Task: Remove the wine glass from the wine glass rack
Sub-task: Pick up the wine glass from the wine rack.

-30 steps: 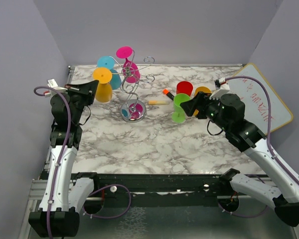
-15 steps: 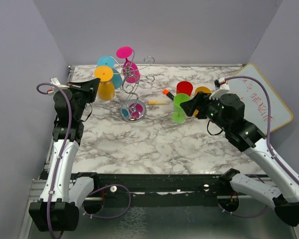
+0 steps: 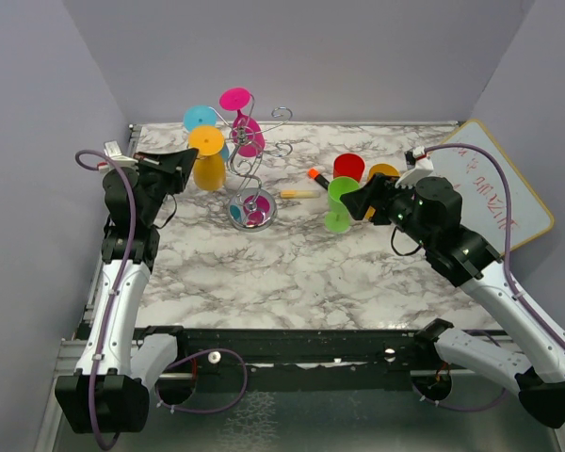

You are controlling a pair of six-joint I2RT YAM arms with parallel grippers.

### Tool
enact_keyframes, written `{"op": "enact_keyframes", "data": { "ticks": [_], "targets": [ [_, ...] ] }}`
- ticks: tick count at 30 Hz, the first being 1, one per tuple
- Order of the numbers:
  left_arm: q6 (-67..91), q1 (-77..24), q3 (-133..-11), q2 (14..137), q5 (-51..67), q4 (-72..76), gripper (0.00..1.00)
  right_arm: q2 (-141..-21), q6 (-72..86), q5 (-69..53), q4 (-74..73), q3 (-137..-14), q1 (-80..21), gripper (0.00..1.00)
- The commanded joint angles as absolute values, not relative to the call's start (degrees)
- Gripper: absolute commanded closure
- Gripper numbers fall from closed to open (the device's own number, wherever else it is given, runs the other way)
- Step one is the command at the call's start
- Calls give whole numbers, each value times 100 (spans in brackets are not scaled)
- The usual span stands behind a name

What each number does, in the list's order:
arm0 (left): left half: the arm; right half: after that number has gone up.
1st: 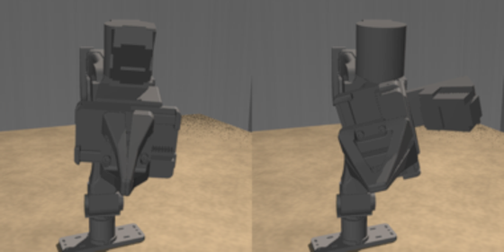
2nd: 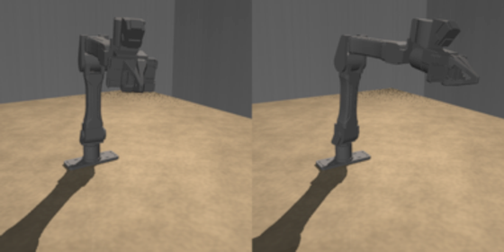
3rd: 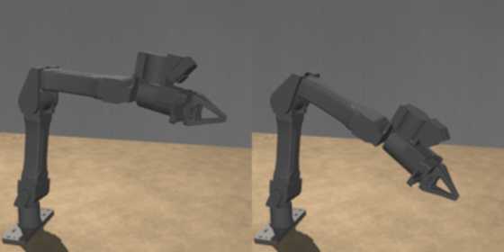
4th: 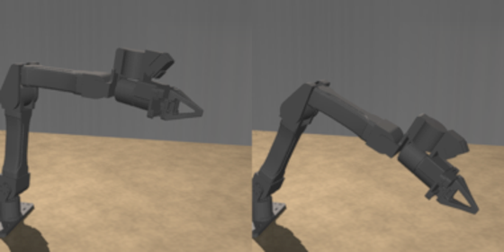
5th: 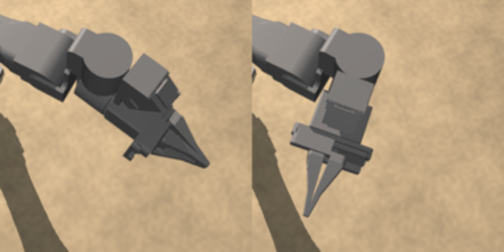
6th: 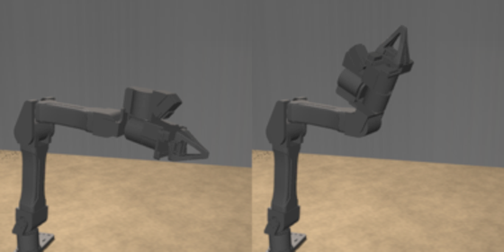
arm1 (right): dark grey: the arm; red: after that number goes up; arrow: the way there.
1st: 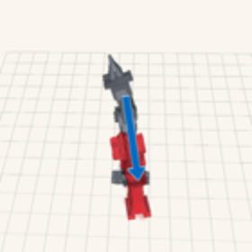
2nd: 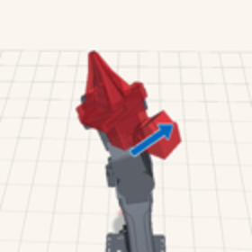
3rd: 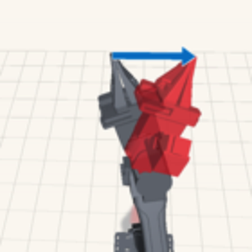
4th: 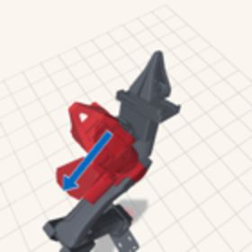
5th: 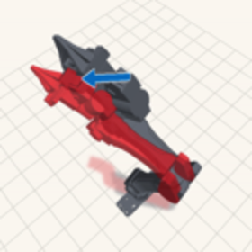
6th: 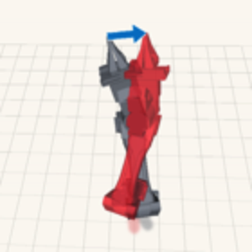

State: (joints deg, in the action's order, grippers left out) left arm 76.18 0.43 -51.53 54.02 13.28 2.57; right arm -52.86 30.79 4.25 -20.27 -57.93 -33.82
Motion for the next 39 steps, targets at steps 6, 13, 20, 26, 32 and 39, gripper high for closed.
{"op": "enact_keyframes", "data": {
  "ticks": [6, 13, 20, 26, 32, 39],
  "targets": [
    [7148, 79, -5225, 5234, 1846, 213, 100, -5256, 3057, 620, -2084, -5774, -3421, 25],
    [7113, 79, -5000, 5026, 1959, 482, 100, -5247, 3109, 573, -2037, -5726, -3419, 25],
    [7137, 79, -4850, 4840, 2072, 466, 100, -5247, 3146, 536, -2055, -5719, -3419, 25],
    [7140, 79, -4761, 4606, 2109, 426, 100, -5251, 3122, 535, -2111, -5739, -3419, 25],
    [7151, 79, -4744, 4454, 2196, 415, 100, -5230, 3119, 556, -2067, -5685, -3419, 25],
    [7098, 79, -4712, 4054, 1962, 65, 100, -5315, 3172, 434, -2043, -5670, -3419, 25]
  ]
}}
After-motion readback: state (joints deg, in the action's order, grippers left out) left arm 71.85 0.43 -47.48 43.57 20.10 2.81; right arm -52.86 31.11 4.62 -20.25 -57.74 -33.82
